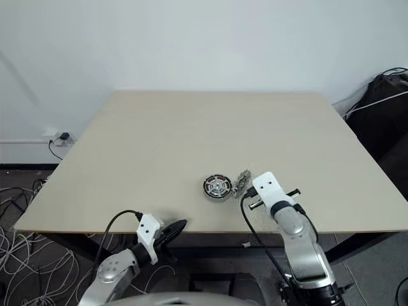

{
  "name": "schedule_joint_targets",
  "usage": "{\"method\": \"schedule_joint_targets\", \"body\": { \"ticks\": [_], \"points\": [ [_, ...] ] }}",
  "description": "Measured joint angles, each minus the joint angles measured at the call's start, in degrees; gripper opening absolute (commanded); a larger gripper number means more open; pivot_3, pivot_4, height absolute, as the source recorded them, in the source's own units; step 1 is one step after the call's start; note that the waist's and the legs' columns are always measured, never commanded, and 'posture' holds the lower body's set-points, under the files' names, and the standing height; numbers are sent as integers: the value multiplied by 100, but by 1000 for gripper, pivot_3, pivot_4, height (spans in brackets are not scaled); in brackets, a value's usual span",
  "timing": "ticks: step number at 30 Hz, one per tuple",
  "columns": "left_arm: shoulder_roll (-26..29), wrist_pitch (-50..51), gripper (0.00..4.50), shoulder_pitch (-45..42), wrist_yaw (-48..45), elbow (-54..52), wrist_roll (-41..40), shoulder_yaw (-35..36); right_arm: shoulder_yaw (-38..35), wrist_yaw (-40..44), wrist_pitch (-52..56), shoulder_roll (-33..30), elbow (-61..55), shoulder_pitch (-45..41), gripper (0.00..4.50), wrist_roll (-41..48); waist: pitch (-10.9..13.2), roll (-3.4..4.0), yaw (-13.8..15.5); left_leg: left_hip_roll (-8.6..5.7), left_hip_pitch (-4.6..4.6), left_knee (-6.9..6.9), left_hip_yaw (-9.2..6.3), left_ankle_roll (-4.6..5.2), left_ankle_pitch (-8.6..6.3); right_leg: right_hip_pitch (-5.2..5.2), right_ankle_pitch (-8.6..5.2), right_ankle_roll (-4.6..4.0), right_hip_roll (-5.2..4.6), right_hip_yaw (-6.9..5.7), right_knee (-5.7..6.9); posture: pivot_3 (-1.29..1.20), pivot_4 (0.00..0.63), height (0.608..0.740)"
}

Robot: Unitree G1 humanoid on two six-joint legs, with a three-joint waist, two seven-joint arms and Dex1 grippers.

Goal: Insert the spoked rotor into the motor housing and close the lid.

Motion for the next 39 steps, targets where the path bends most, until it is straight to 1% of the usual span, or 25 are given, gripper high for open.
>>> {"method": "schedule_joint_targets", "body": {
  "ticks": [9, 16, 20, 31, 35, 39],
  "points": [
    [-1, 66, 0, 16, 14, 0, 0, 10, 125, 130, 36, 327, 86, -249, 25, 224, 3, -3, 4, -1, -1, 0, 0, 0, -1, -1, 7, -10, 0, 1, -2, 0, 0, 740],
    [-2, 69, 0, 25, 20, -1, 1, 12, 152, 470, 37, 507, 84, -477, 25, 686, 6, -5, -7, 0, -1, 0, 0, 0, -1, -2, 16, -23, 0, 1, -1, 0, 0, 740],
    [-5, 70, 0, 27, 20, -1, 1, 11, 193, 494, 24, 678, 163, -671, 25, 806, 7, -5, -15, -1, -1, 0, 0, 0, -1, -1, 16, -23, 1, 1, -1, 0, 0, 740],
    [-7, 74, 0, 31, 27, -2, 2, 11, 610, 450, -462, 1011, 1374, -978, 25, 838, 7, -3, -52, -1, 0, 0, 0, -2, 0, -1, 17, -25, 1, 1, -1, 0, 0, 740],
    [-3, 91, 0, 31, 39, -14, 1, 14, 649, 339, -810, 1160, 1957, -1015, 25, 839, 9, 0, -62, -1, 1, 0, 0, -3, 0, -1, 17, -25, 2, 3, 1, 0, 0, 740],
    [3, 92, 0, 28, 36, -25, 0, 15, 667, 322, -1006, 1239, 2210, -1131, 25, 840, 8, -1, -80, -1, 3, 0, 0, -3, 0, 1, 17, -24, 2, 5, 1, 0, 0, 740]
  ]
}}
